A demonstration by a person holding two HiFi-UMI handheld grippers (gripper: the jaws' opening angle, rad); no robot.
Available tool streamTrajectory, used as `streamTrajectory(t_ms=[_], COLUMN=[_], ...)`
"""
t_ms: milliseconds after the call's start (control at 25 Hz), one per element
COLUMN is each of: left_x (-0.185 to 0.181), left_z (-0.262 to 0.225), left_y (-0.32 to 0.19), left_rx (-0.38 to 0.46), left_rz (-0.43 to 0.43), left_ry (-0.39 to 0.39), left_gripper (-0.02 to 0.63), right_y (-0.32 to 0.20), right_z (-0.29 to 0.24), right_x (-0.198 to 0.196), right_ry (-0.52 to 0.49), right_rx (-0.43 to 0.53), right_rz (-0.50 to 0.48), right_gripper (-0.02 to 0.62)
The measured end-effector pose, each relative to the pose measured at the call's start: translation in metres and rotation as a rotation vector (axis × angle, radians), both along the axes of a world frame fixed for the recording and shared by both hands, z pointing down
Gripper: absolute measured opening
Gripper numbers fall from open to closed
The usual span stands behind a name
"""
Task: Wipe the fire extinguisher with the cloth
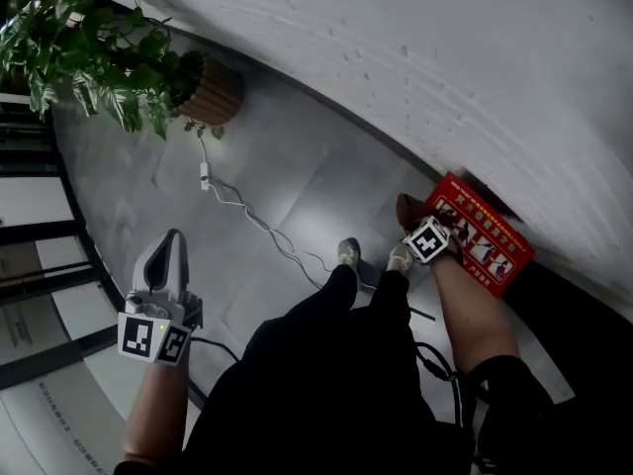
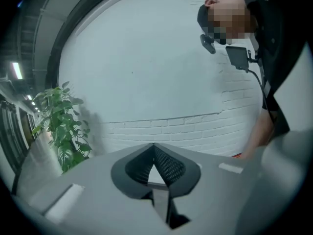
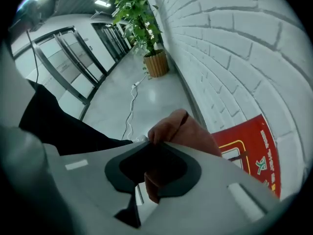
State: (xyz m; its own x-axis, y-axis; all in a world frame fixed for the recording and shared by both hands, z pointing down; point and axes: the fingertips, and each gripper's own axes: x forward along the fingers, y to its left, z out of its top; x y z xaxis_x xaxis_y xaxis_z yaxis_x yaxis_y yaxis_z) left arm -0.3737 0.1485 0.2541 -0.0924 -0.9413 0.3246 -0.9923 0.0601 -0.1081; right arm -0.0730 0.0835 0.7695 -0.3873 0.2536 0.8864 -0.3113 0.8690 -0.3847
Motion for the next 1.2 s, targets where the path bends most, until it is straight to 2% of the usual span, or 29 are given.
streamTrajectory(t_ms=[120, 240, 560, 640, 760, 840, 920, 1000, 1080, 1200], left_x=[-0.004, 0.006, 0.078, 0.094, 0.11, 0.118, 0.123, 0.122, 0.11, 0.082], left_z=[-0.006, -0.005, 0.01, 0.014, 0.013, 0.01, 0.007, 0.008, 0.01, 0.009], left_y=[-0.01, -0.039, -0.121, -0.137, -0.157, -0.164, -0.167, -0.165, -0.159, -0.141], left_rx=[0.025, 0.043, 0.041, 0.038, 0.041, 0.052, 0.07, 0.079, 0.072, 0.057], left_rz=[0.016, 0.085, 0.319, 0.364, 0.416, 0.433, 0.443, 0.432, 0.387, 0.292], left_ry=[0.008, 0.004, 0.076, 0.08, 0.09, 0.11, 0.117, 0.117, 0.118, 0.104], left_gripper=[0.0, 0.0, 0.0, 0.0, 0.0, 0.0, 0.0, 0.0, 0.0, 0.0], right_y=[-0.002, -0.008, 0.027, 0.039, 0.071, 0.079, 0.055, 0.011, -0.032, -0.082], right_z=[-0.003, -0.013, -0.02, -0.019, -0.016, -0.021, -0.038, -0.062, -0.081, -0.094], right_x=[0.029, 0.062, 0.236, 0.277, 0.33, 0.352, 0.358, 0.338, 0.289, 0.19], right_ry=[0.087, 0.037, 0.05, 0.097, 0.241, 0.295, 0.269, 0.184, 0.066, -0.083], right_rx=[0.012, 0.04, -0.072, -0.079, -0.075, -0.025, 0.102, 0.249, 0.332, 0.371], right_rz=[0.094, 0.259, 0.784, 0.864, 0.932, 0.985, 1.039, 1.024, 0.914, 0.661], right_gripper=[0.049, 0.048, 0.048, 0.048, 0.048, 0.048, 0.048, 0.048, 0.048, 0.048])
